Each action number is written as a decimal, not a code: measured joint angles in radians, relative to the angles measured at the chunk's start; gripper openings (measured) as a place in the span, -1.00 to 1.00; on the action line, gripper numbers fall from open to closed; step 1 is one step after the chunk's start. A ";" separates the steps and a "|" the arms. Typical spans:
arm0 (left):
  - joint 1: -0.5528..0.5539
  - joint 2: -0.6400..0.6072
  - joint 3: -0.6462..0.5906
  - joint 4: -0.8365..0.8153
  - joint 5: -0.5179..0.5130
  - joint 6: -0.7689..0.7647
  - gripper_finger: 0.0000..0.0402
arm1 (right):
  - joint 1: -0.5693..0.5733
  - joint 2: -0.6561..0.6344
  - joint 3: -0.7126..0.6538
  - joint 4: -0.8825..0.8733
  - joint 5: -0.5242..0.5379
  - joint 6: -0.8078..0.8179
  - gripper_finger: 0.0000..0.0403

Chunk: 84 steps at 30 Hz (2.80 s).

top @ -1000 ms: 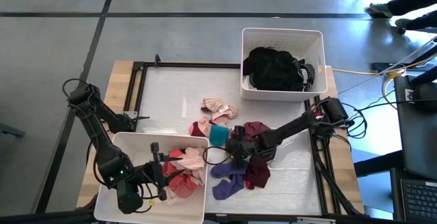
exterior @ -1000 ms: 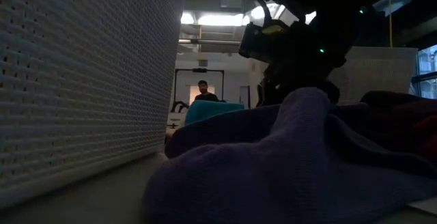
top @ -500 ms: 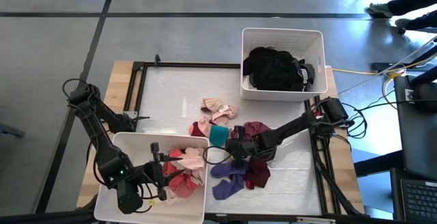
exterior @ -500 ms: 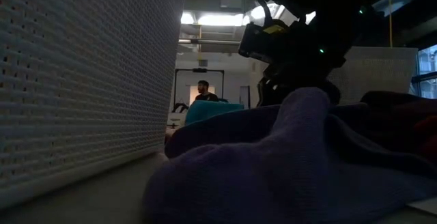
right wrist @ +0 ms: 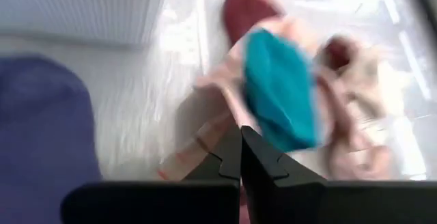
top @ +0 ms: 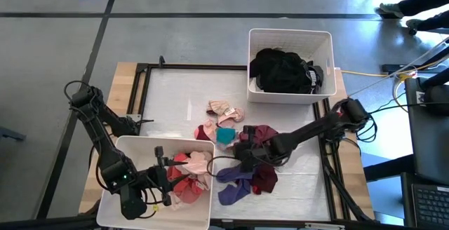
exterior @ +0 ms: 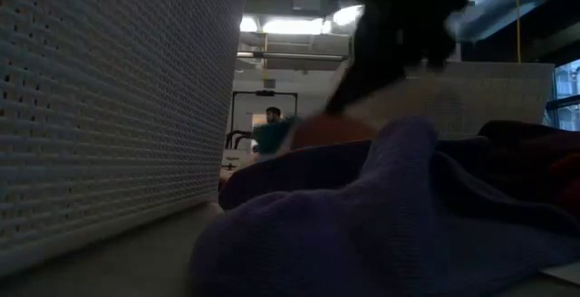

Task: Sort clothes
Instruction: Put the light pink sock into the bottom white laundry bin

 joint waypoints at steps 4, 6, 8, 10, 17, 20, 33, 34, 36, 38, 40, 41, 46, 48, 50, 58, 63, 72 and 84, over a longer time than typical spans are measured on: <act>0.000 0.000 0.000 0.000 0.000 0.000 -0.16 | 0.028 -0.044 0.084 -0.123 0.063 0.000 -0.98; 0.000 0.000 0.000 0.000 0.000 0.000 -0.16 | 0.040 -0.060 0.132 -0.182 0.087 0.000 -0.98; 0.000 0.000 0.000 0.000 0.000 0.000 -0.16 | 0.043 -0.077 0.188 -0.226 0.109 0.000 -0.99; 0.000 0.000 0.000 0.000 0.000 0.000 -0.16 | 0.046 -0.090 0.239 -0.260 0.130 -0.004 -0.99; 0.000 0.000 0.000 -0.001 0.000 0.000 -0.16 | 0.044 -0.098 0.412 -0.267 0.170 -0.112 -0.99; 0.000 0.000 0.000 -0.001 0.000 0.000 -0.16 | 0.044 -0.098 0.460 -0.210 0.170 -0.181 -0.99; 0.000 0.000 0.000 -0.001 0.000 0.000 -0.16 | 0.044 -0.098 0.499 0.306 0.021 -0.546 -0.98; 0.000 0.000 0.000 -0.001 0.000 0.000 -0.16 | 0.043 -0.098 0.499 0.341 -0.003 -0.558 -0.98; 0.000 0.000 0.000 -0.001 0.000 0.000 -0.16 | 0.032 -0.089 0.499 0.422 -0.061 -0.578 -0.98; 0.000 0.000 0.000 -0.002 0.000 0.000 -0.16 | 0.023 -0.083 0.499 0.463 -0.136 -0.578 -0.98; 0.000 0.000 0.000 -0.002 0.000 0.000 -0.16 | -0.001 -0.058 0.501 0.532 -0.227 -0.577 -0.97; 0.000 0.000 0.000 -0.002 0.000 0.000 -0.16 | -0.008 -0.049 0.500 0.540 -0.254 -0.576 -0.97; 0.000 0.000 0.001 -0.003 0.000 0.000 -0.16 | -0.047 0.028 0.499 0.586 -0.335 -0.507 -0.97; 0.000 0.000 0.001 -0.004 0.000 0.000 -0.16 | -0.054 0.053 0.499 0.587 -0.341 -0.461 -0.97; 0.000 0.000 0.001 -0.004 0.000 0.000 -0.16 | -0.056 0.077 0.498 0.584 -0.341 -0.421 -0.97; 0.000 0.000 0.001 -0.003 0.000 0.000 -0.16 | -0.055 0.112 0.498 0.481 -0.384 -0.355 -0.96; 0.000 0.000 0.001 -0.005 0.008 -0.015 -0.16 | -0.054 0.111 0.498 0.382 -0.419 -0.312 -0.73; -0.053 0.000 0.001 -0.032 0.281 -0.192 -0.16 | -0.046 0.111 0.498 0.299 -0.517 -0.237 -0.03; -0.066 0.000 0.000 -0.421 0.270 -0.691 -0.16 | -0.047 -0.047 0.499 0.005 -0.297 -0.234 0.16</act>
